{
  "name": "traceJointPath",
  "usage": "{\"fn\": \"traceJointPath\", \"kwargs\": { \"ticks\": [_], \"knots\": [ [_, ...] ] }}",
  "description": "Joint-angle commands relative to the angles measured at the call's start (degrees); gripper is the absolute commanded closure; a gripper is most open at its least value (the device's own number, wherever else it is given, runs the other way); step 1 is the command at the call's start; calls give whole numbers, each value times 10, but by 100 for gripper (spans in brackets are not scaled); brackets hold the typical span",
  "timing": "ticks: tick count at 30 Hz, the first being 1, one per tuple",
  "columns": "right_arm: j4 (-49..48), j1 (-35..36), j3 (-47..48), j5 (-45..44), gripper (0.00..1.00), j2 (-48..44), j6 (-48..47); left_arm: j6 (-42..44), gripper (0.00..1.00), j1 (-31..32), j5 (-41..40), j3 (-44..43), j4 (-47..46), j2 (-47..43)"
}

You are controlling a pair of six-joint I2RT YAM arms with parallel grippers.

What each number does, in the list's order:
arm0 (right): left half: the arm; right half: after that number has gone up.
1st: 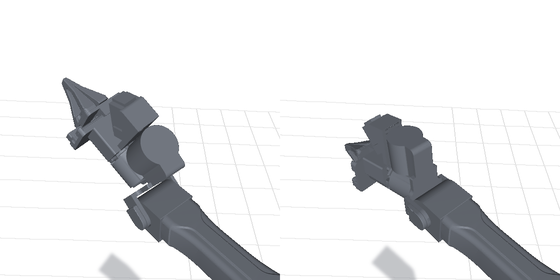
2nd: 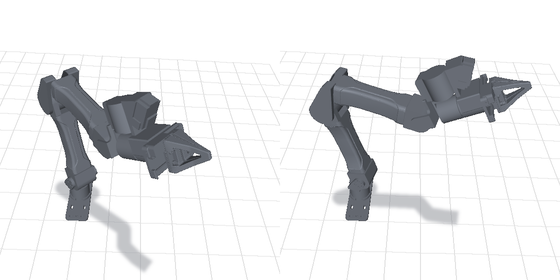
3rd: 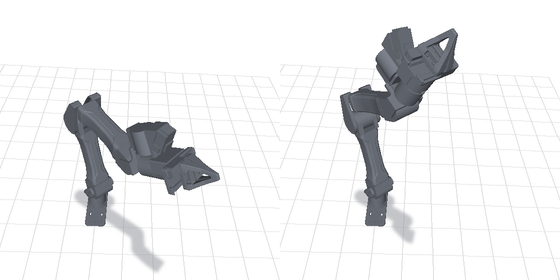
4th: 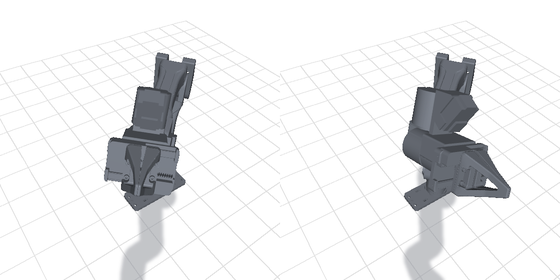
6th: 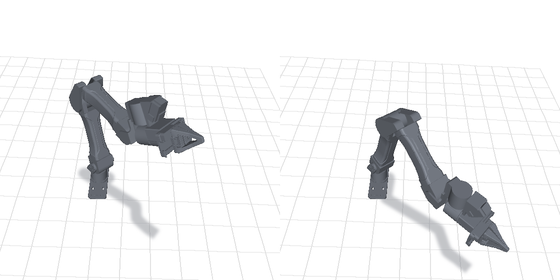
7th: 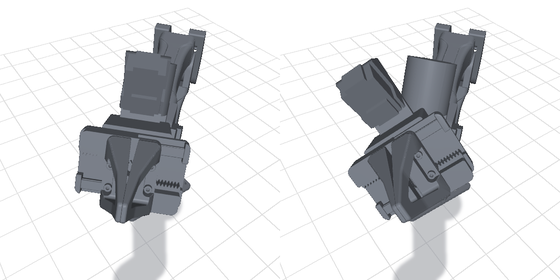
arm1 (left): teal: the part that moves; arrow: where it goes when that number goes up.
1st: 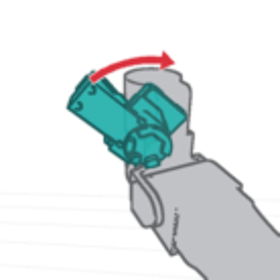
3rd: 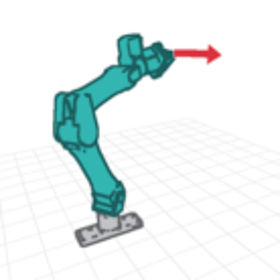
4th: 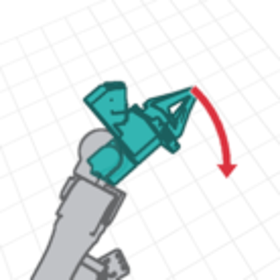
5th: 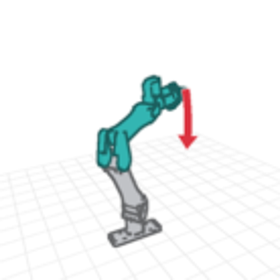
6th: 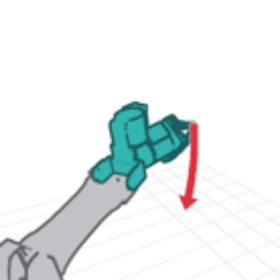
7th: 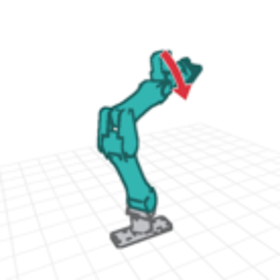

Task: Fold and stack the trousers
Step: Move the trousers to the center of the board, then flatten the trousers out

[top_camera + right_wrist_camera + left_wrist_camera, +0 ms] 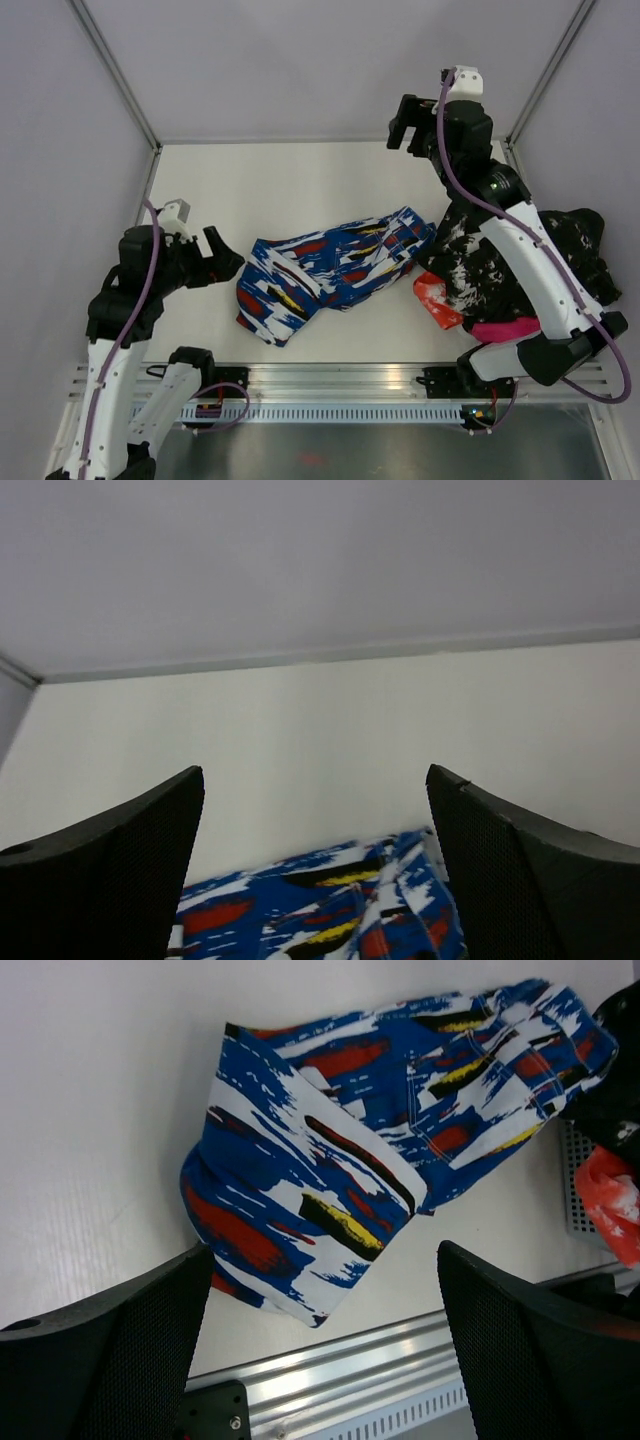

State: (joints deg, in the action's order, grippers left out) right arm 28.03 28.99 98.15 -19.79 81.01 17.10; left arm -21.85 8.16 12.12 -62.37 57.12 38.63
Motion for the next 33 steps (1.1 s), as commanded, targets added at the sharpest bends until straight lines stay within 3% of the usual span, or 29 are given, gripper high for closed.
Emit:
{"fn": "traceJointPath", "kwargs": {
  "ticks": [1,6,10,12,13,16,19,25,33],
  "knots": [
    [45,-44,-92,-39,2,46,-11,-21,3,0,66,29,-58,27],
    [-37,-88,-219,36,2,49,12,-14,6,57,-2,30,-77,79],
    [-85,-104,-263,61,2,69,18,-55,6,237,-134,24,-102,153],
    [-80,-109,-265,63,2,87,19,-97,5,295,-188,16,-103,204],
    [-80,-111,-268,65,2,92,19,-114,4,345,-256,12,-98,217],
    [-92,-116,-284,92,2,99,24,-173,3,408,-340,42,-108,243],
    [-120,-116,-308,107,2,97,28,-202,3,444,-339,83,-163,260],
    [-119,-116,-312,127,2,113,14,-213,3,519,-378,76,-207,341],
    [-144,-118,-340,149,2,120,28,-294,9,526,-489,112,-221,441]
  ]
}}
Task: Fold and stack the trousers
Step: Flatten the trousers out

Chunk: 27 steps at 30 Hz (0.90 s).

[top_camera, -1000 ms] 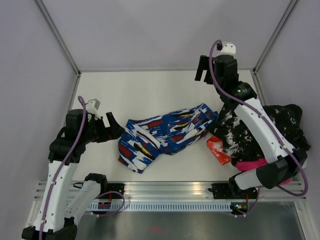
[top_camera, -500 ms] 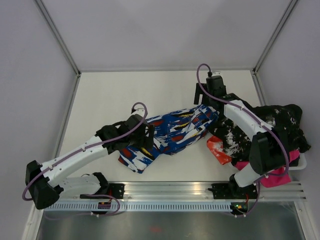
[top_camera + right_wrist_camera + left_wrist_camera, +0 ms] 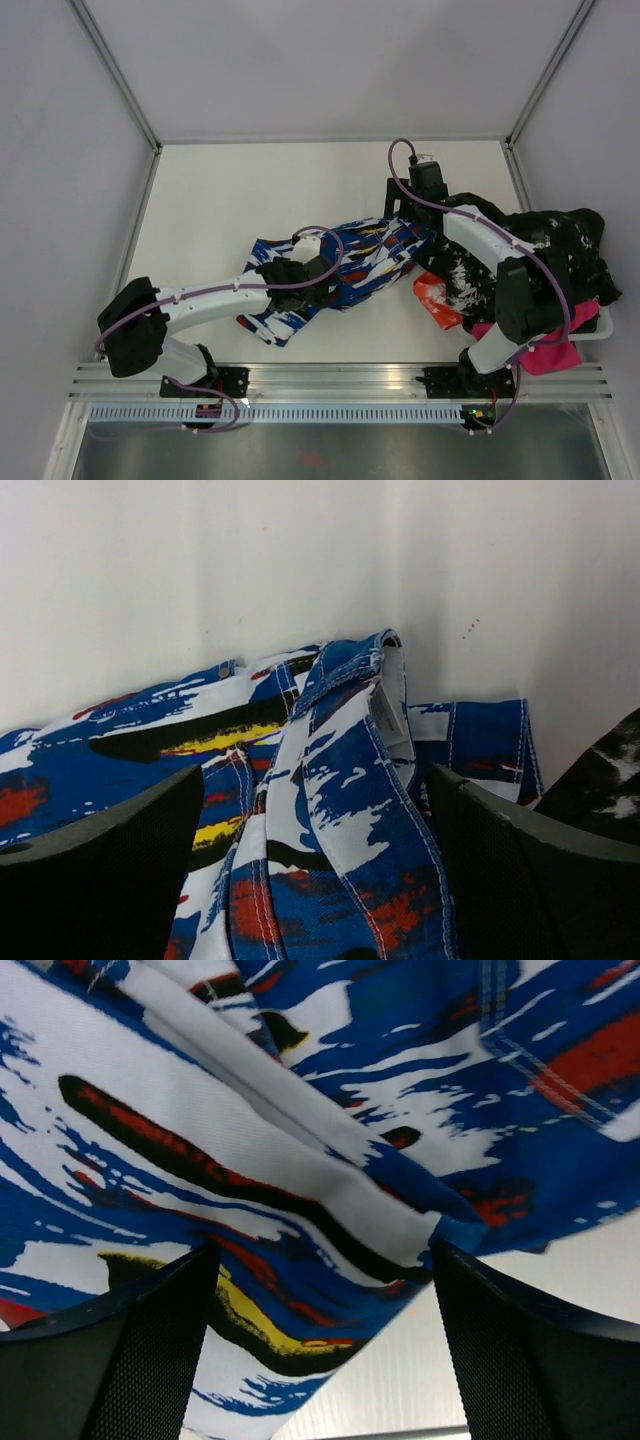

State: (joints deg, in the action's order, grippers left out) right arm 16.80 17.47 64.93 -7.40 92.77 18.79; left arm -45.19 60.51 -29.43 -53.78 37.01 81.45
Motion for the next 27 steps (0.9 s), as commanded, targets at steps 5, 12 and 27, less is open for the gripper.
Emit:
{"fn": "traceJointPath", "kwargs": {
  "ticks": [5,12,27],
  "knots": [
    [-55,-2,-23,50,2,-1,20,-51,45,0,-62,77,-74,-20],
    [-80,-2,-32,68,2,-21,37,-5,98,-84,-12,95,-78,-170],
    [-87,5,-9,122,12,-28,14,197,98,-580,145,-71,26,-291]
  ]
}}
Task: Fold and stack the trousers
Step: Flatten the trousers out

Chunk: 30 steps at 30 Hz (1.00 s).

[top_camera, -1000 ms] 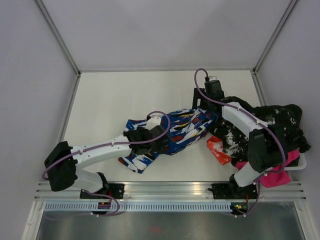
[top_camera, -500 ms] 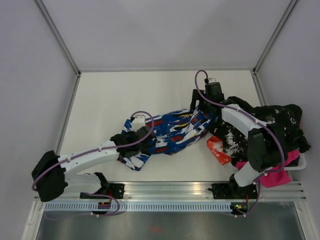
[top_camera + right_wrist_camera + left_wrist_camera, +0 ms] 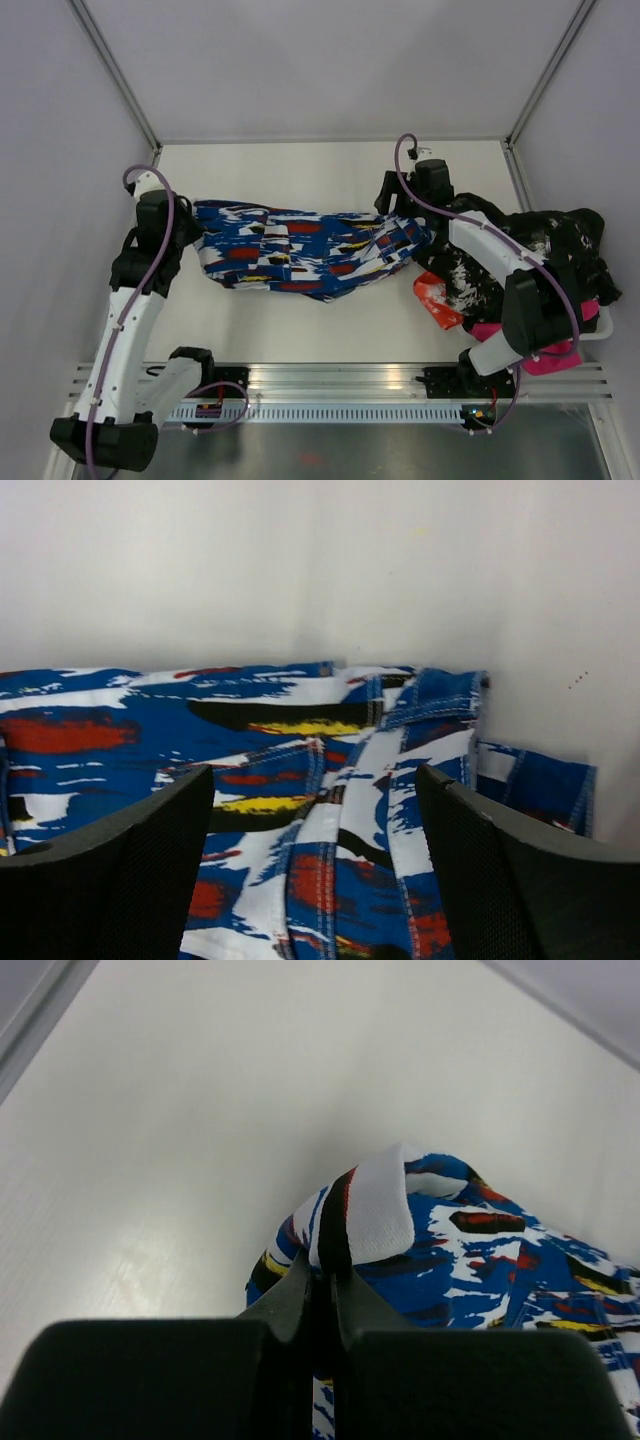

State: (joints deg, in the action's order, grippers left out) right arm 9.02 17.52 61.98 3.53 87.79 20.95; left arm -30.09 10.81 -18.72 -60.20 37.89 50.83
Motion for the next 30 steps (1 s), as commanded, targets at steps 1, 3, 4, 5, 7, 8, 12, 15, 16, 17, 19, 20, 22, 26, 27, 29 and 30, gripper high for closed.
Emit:
{"fn": "traceJointPath", "kwargs": {
  "ticks": [1,3,4,5,7,8,12,15,16,17,19,20,22,26,27,29,30],
  "knots": [
    [-5,5,21,-3,13,36,-10,55,98,-103,54,-4,13,18],
    [7,8,24,-31,13,49,-15,61,98,-153,81,3,7,25],
    [18,9,24,-67,12,63,-18,62,98,-155,78,6,3,28],
    [22,9,25,-85,12,70,-18,57,98,-156,91,18,-1,28],
    [17,9,20,-110,11,84,-11,52,98,-170,115,34,-25,32],
    [11,9,18,-110,11,90,-11,46,98,-175,123,50,-31,36],
    [-22,9,23,-56,12,126,-9,39,98,-180,158,82,-53,54],
    [-39,17,28,-8,28,151,-15,43,98,-180,171,97,-63,66],
    [-47,21,27,-1,46,155,-19,49,98,-180,176,100,-67,66],
    [-53,27,24,13,55,154,-23,53,98,-181,184,103,-76,64],
    [-79,30,18,31,82,149,-24,61,98,-180,199,98,-84,63],
    [-84,31,23,38,95,147,-21,64,98,-181,209,80,-90,67],
    [-84,31,60,50,100,142,-15,79,98,-180,226,19,-98,81],
    [-86,30,168,63,100,126,-37,132,98,-181,314,-155,-110,183],
    [-85,29,194,63,100,121,-43,138,98,-182,318,-191,-106,202],
    [-86,25,269,63,100,103,-62,172,98,-181,345,-308,-84,250],
    [-101,24,298,66,100,80,-73,197,98,-181,347,-342,-74,260]
  ]
}}
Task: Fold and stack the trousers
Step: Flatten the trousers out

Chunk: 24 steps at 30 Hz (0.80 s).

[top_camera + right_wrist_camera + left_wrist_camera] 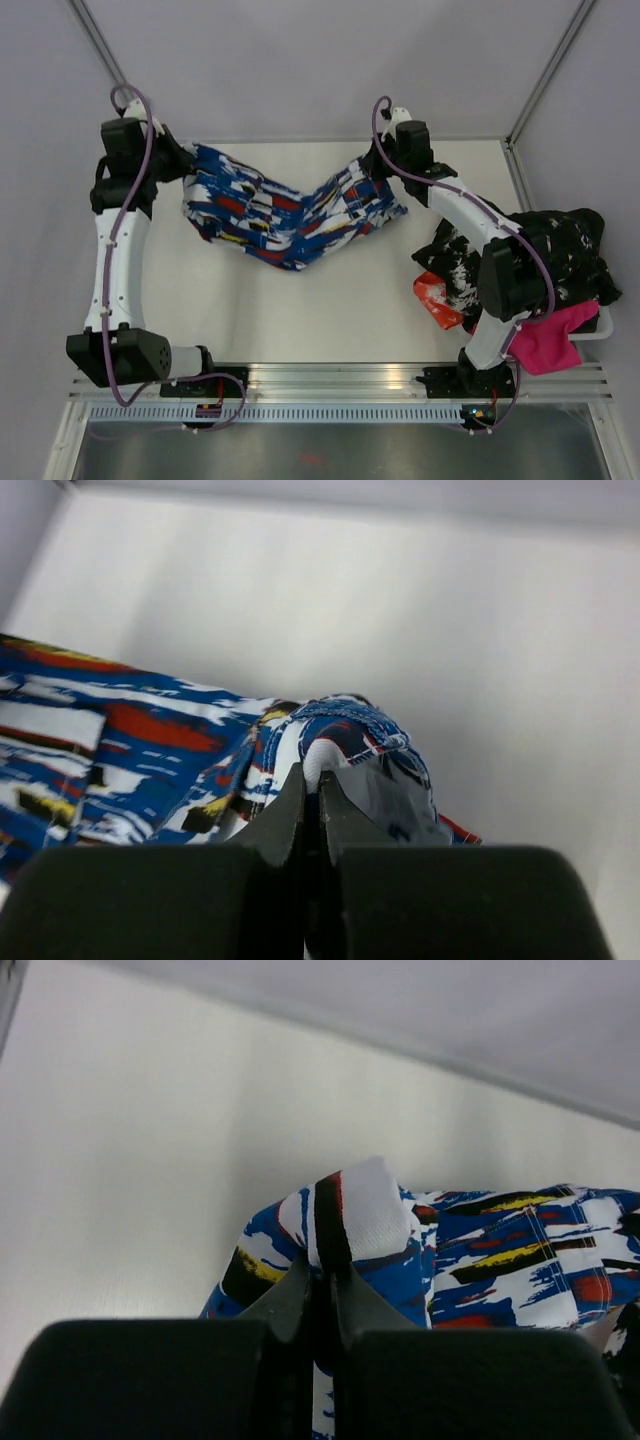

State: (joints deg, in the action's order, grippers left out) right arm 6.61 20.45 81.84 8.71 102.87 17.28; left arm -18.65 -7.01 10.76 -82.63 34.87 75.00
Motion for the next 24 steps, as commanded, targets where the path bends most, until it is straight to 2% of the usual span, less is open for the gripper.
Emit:
{"fn": "traceJointPath", "kwargs": {
  "ticks": [1,2,4,7,8,9,10,11,14,17,18,19,20,21,24],
  "knots": [
    [-92,-7,104,24,100,-86,-44,97,98,-4,51,-172,-40,25],
    [-134,-7,98,26,100,-106,-51,111,98,-3,50,-188,-40,26],
    [-198,-7,22,32,100,-194,-63,173,98,-3,51,-187,-59,-7],
    [-201,-7,-40,67,100,-247,-107,203,96,-5,60,-127,-78,-43],
    [-171,-8,-84,78,100,-277,-120,196,76,-4,60,-105,-82,-54],
    [-155,-7,-110,86,100,-292,-130,193,51,-5,58,-58,-83,-71],
    [-140,-7,-135,101,100,-306,-138,170,14,-4,39,-36,-82,-79],
    [-116,-7,-192,112,100,-333,-138,131,1,-4,23,-13,-75,-87],
    [-86,-6,-303,132,100,-384,-121,66,0,-4,-25,49,-15,-106],
    [-68,-4,-382,135,100,-433,-112,24,0,-3,52,83,9,-131],
    [-68,-2,-398,134,100,-446,-110,14,0,-2,111,112,6,-139],
    [-69,0,-410,128,100,-456,-107,6,0,13,129,129,-11,-152],
    [-74,6,-423,121,100,-472,-96,-4,0,30,120,154,-10,-156],
    [-78,11,-425,119,100,-477,-91,-5,0,92,58,161,-3,-156],
    [-69,10,-418,102,100,-480,-92,-19,0,192,-81,178,53,-130]
  ]
}}
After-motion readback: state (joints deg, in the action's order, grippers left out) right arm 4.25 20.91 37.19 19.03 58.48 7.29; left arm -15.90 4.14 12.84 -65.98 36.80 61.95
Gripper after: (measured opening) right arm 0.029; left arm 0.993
